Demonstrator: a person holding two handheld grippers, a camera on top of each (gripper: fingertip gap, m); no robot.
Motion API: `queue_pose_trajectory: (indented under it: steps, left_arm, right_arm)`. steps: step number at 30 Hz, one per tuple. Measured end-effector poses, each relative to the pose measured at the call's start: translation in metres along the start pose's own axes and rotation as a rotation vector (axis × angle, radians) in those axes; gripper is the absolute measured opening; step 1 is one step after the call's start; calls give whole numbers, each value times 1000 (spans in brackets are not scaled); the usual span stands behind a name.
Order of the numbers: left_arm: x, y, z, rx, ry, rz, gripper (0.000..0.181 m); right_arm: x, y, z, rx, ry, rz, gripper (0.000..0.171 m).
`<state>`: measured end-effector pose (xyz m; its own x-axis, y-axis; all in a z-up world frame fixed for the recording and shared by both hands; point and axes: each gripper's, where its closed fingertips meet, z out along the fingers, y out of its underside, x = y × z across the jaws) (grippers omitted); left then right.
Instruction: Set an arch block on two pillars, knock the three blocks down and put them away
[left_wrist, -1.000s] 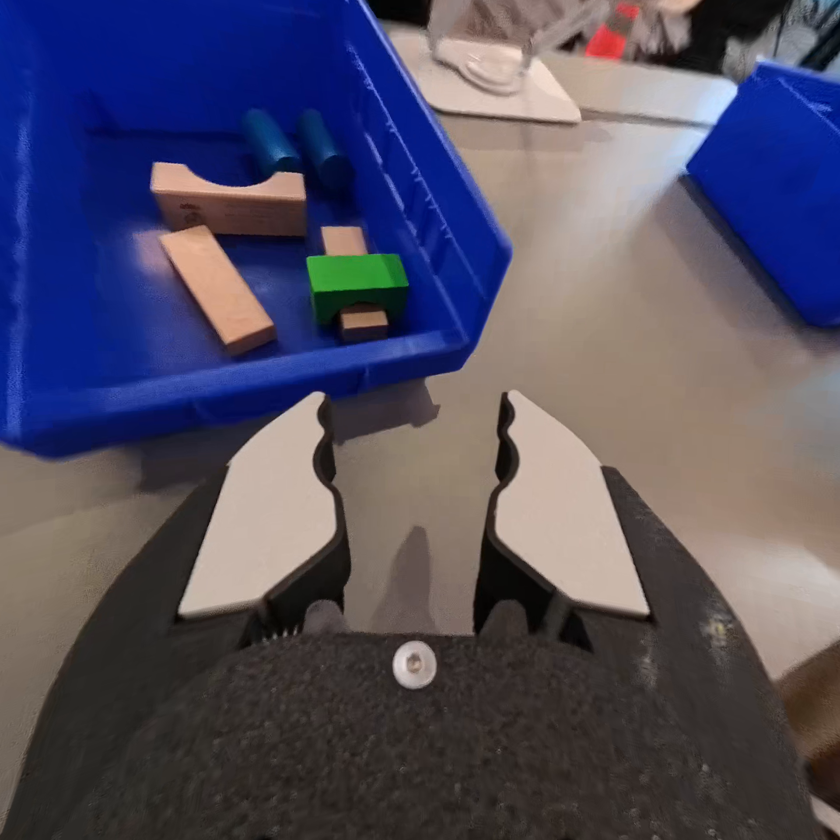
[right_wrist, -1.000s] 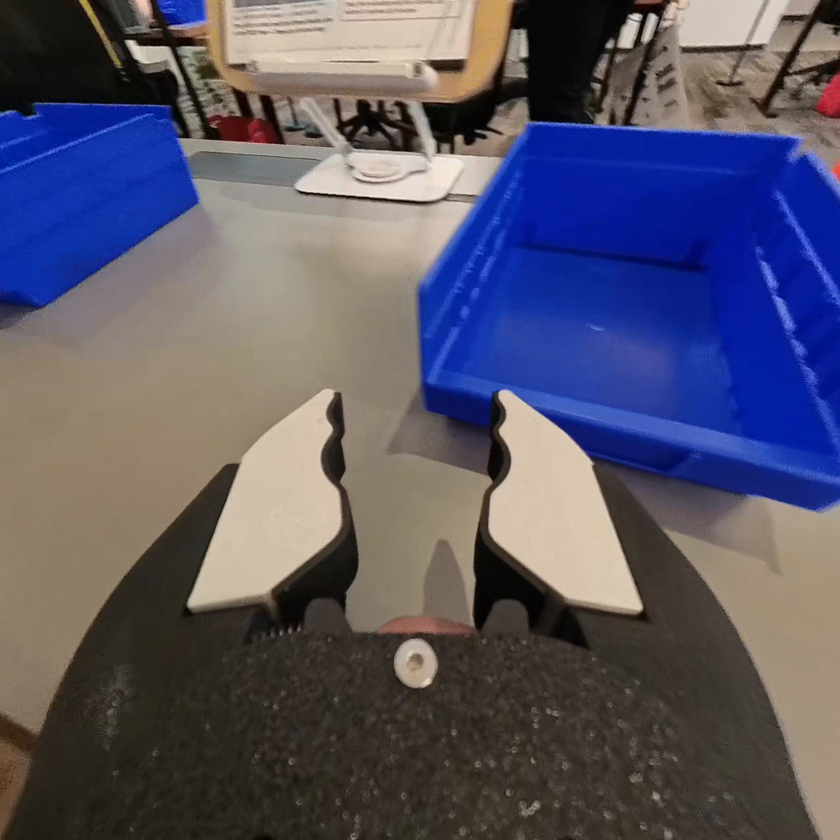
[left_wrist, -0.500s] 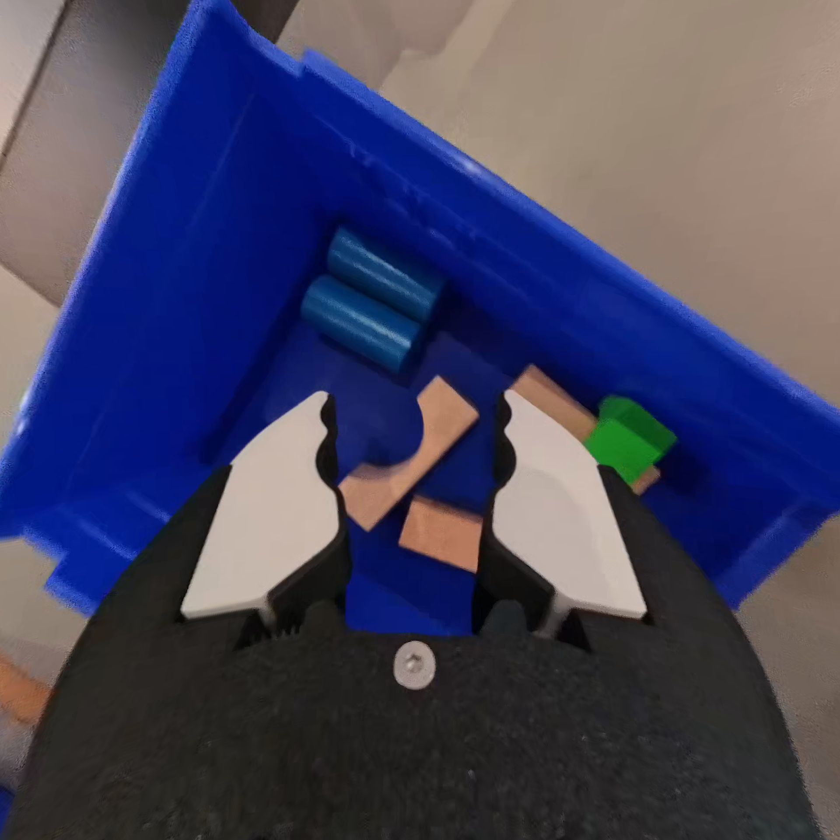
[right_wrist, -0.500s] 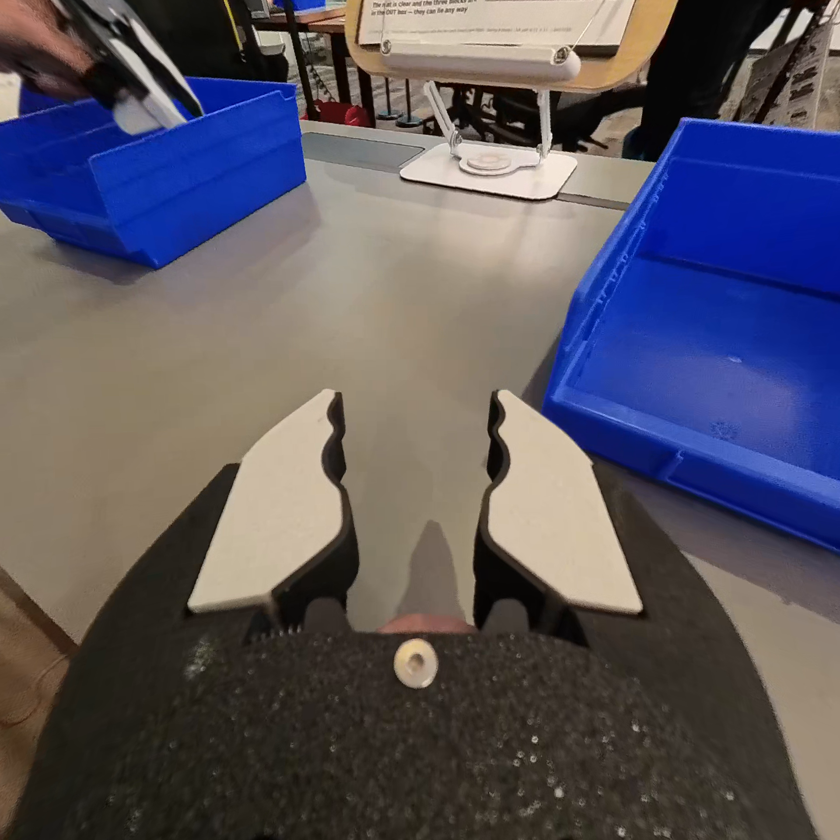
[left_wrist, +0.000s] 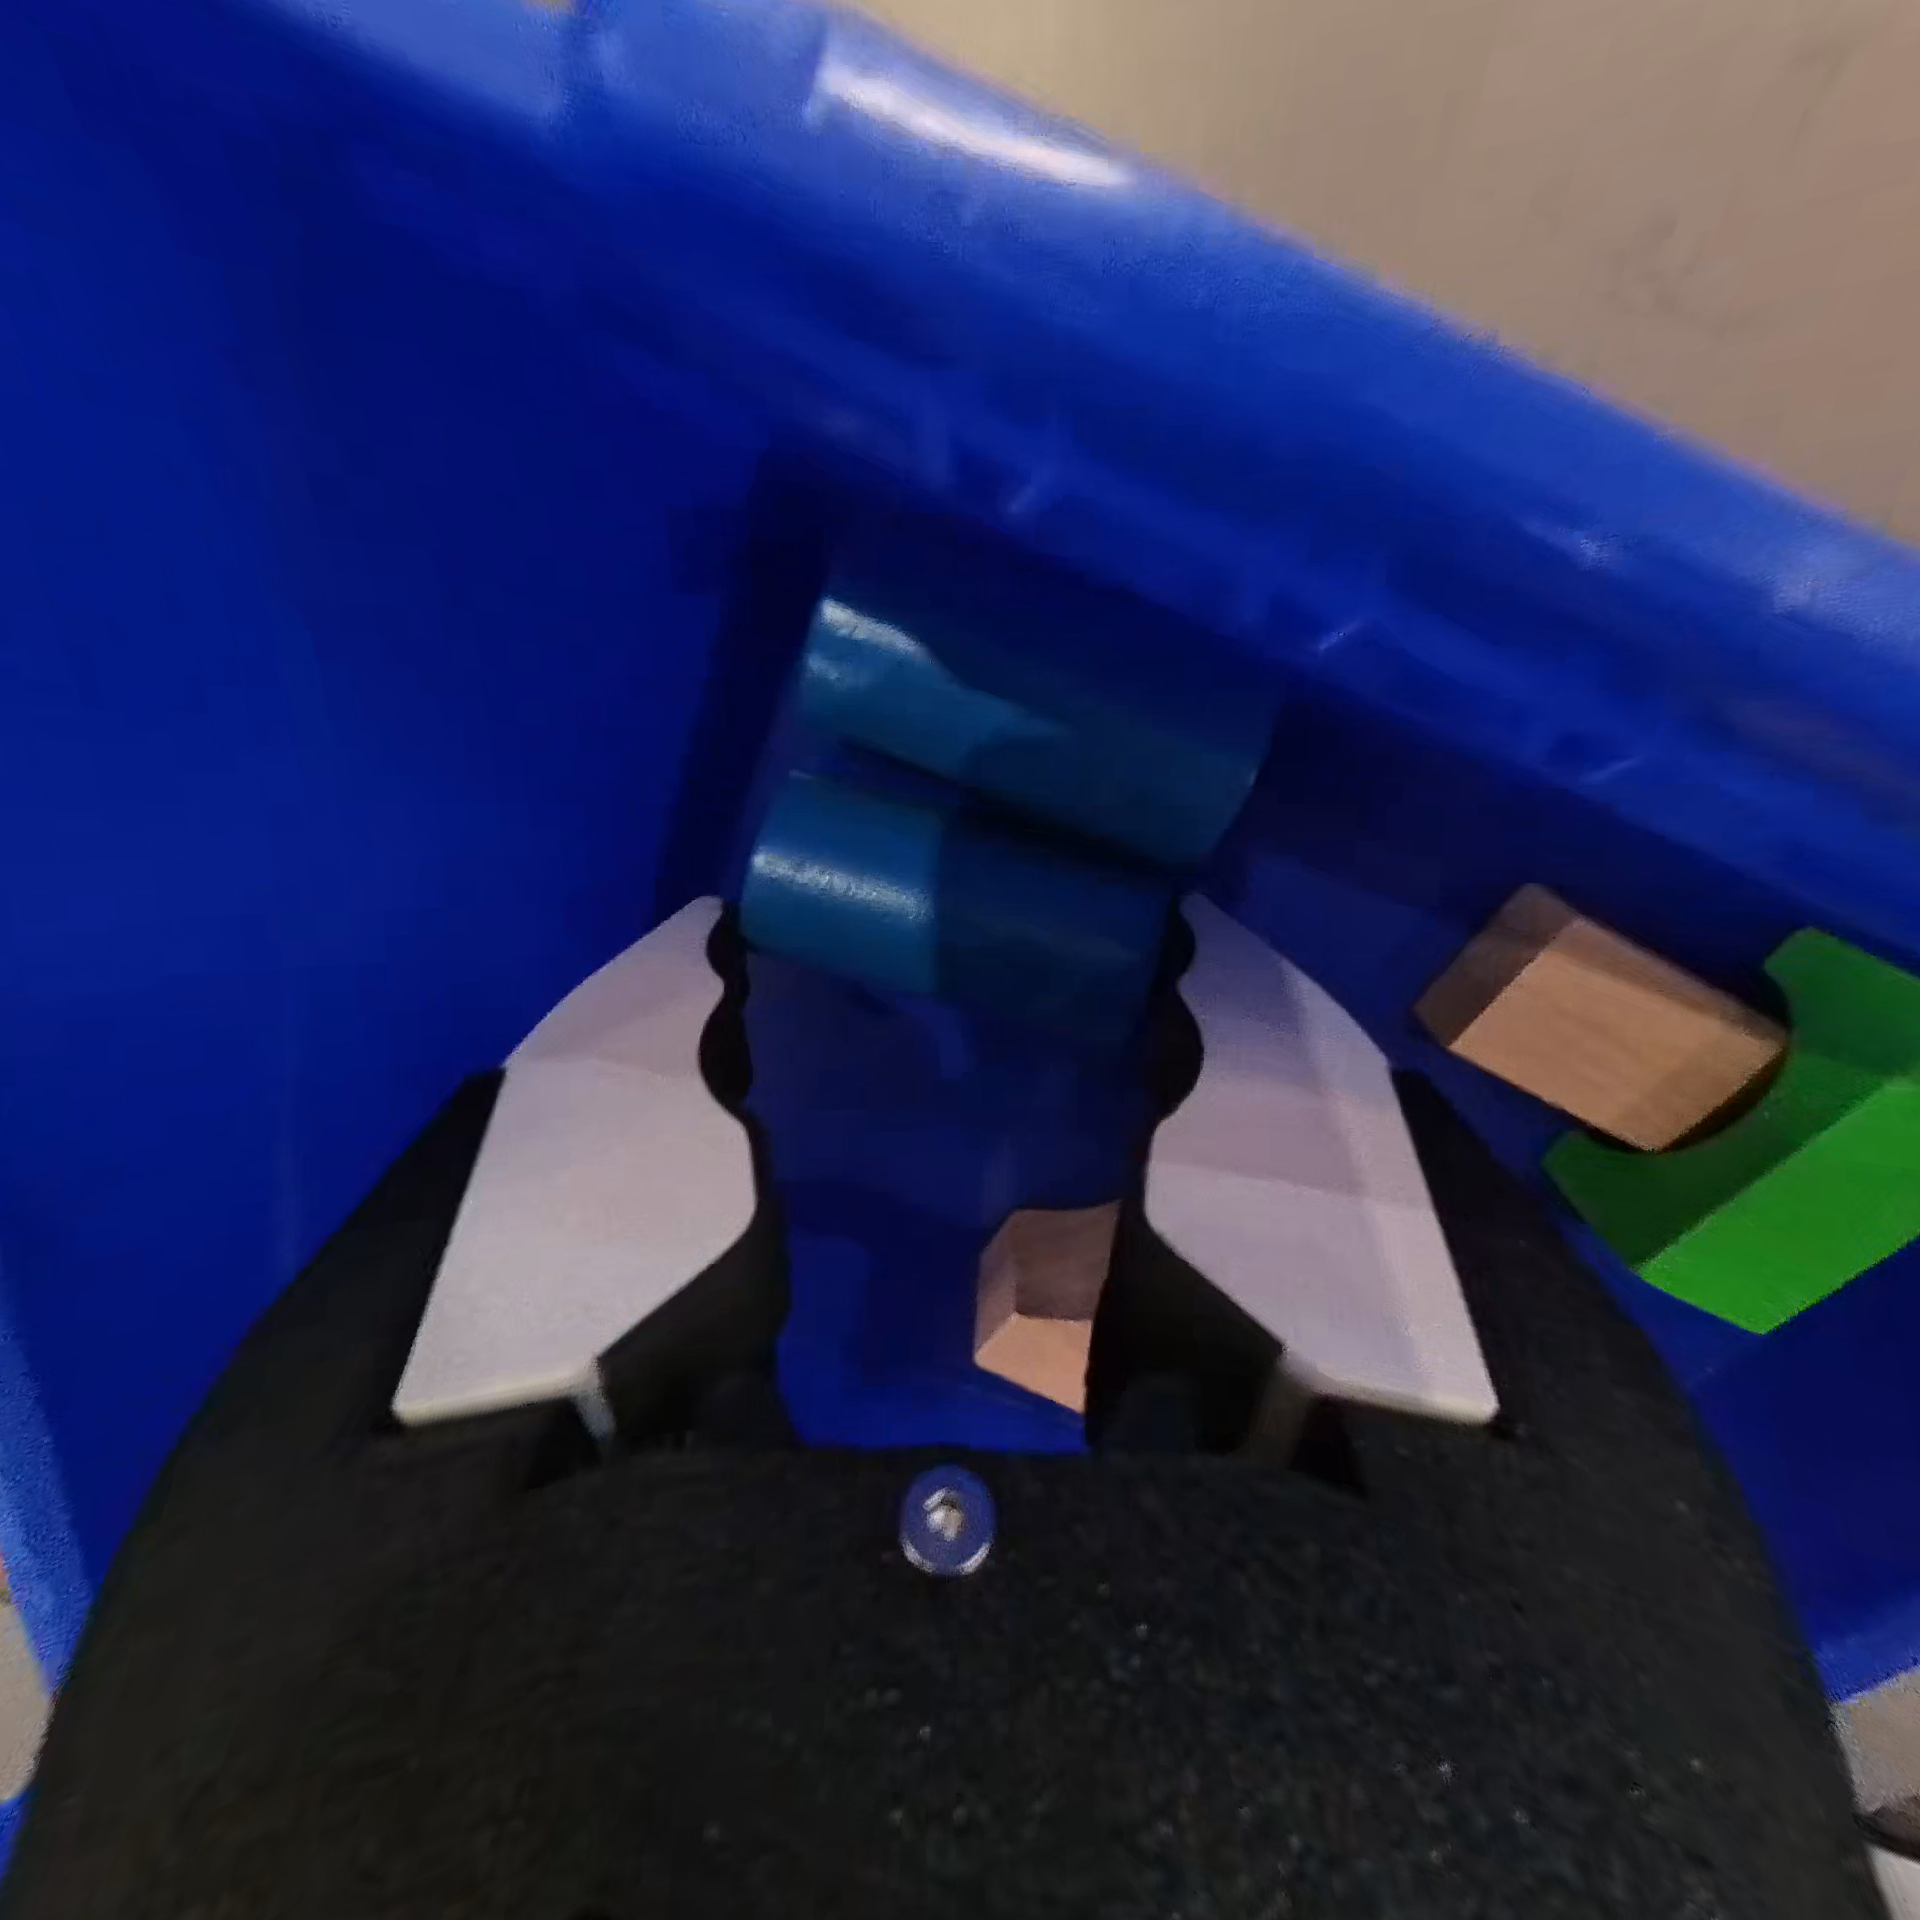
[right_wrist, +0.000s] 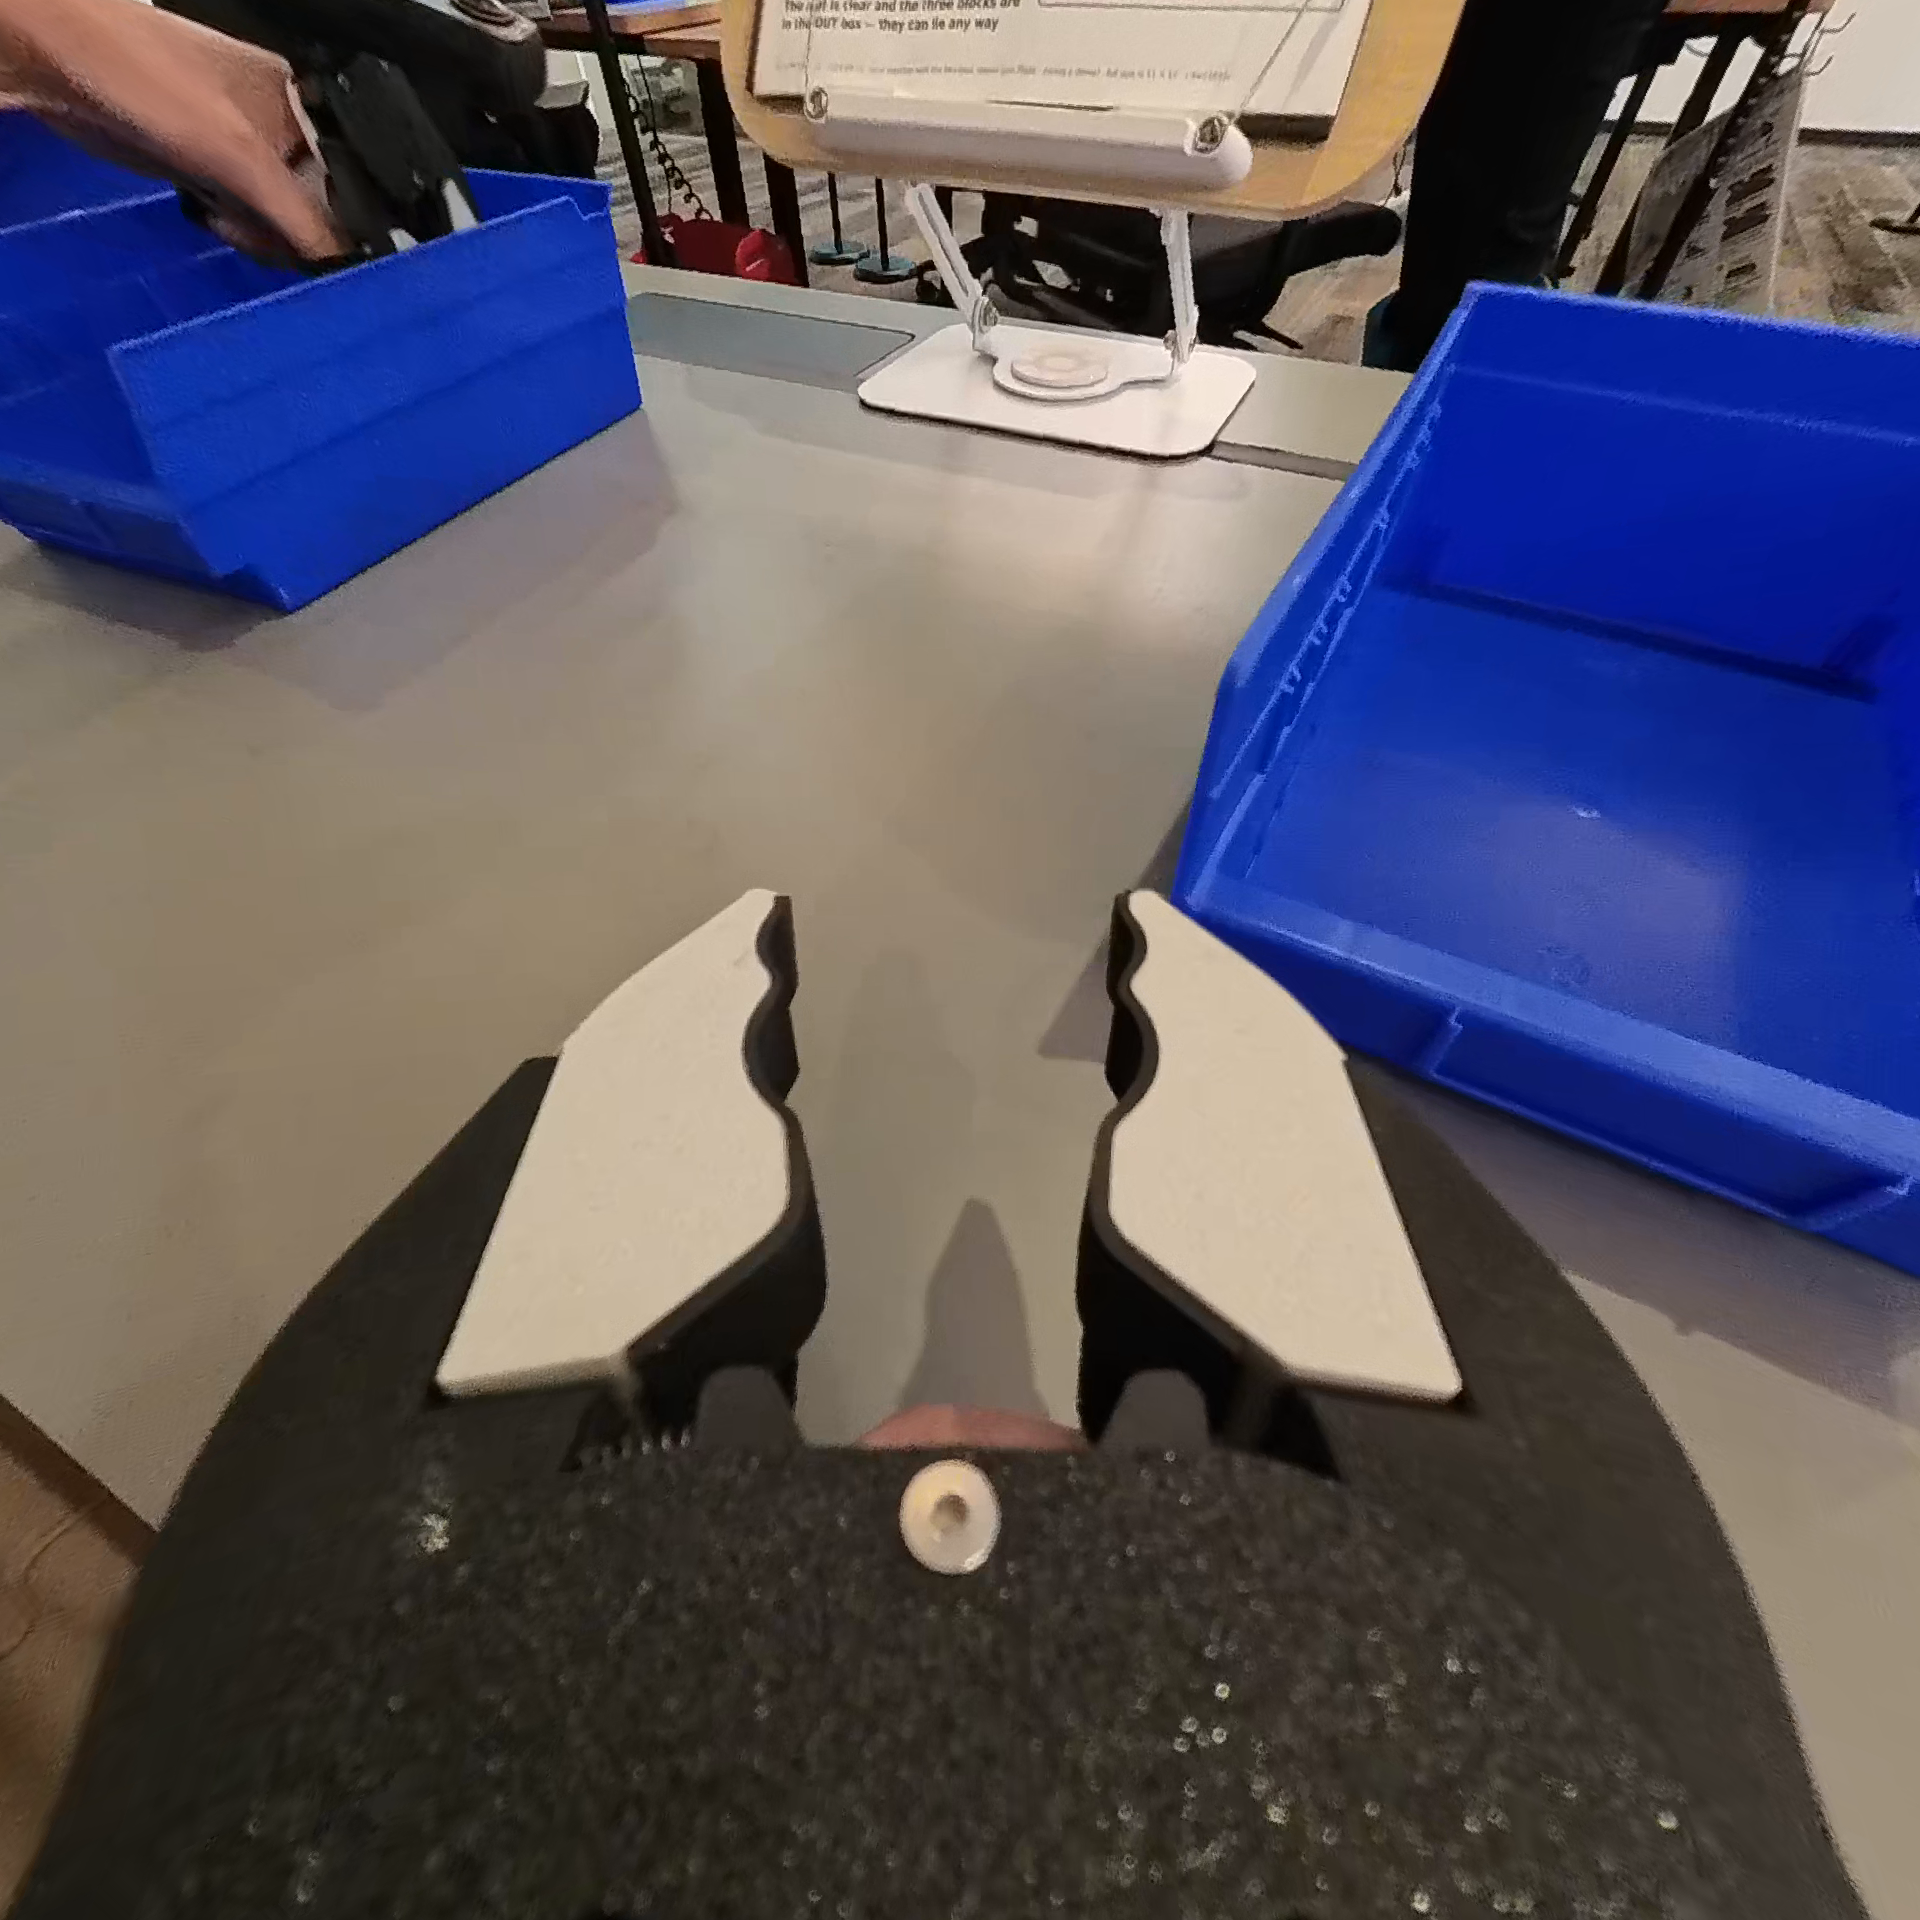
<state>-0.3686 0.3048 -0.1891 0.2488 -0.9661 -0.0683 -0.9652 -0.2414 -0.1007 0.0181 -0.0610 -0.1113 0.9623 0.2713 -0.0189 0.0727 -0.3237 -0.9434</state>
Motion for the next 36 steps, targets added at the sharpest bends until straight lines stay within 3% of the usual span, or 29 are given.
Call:
queue_pose_trajectory:
  steps: [2, 5, 10, 15, 19, 23, 25, 32, 36]
  left_arm:
    - [4, -1, -13, 68, 28, -43, 75]
    - [21, -17, -57, 306, 123, -158, 75]
    - [92, -67, -144, 718, 345, -432, 75]
    - [190, -120, -186, 900, 771, -725, 75]
    - [269, -146, -184, 848, 1077, -708, 75]
    - [305, -155, -171, 807, 1180, -701, 75]
    - [311, -156, -166, 797, 1224, -720, 75]
    - [326, -137, -155, 830, 1152, -644, 79]
    - [331, -110, -144, 934, 1038, -668, 79]
  right_arm:
    - [-3, -2, 1, 7, -8, 0, 56]
    - [-14, -5, 8, 2, -49, -27, 55]
    - [-56, -38, 40, 19, -255, -174, 55]
    - [-98, -104, 87, 85, -390, -420, 57]
    - [-135, -138, 108, 173, -486, -525, 56]
    - [-156, -136, 110, 186, -555, -532, 51]
    - [-159, -131, 107, 196, -552, -573, 29]
    - [-151, -118, 108, 202, -525, -570, 28]
    - [-115, -119, 135, 158, -428, -443, 28]
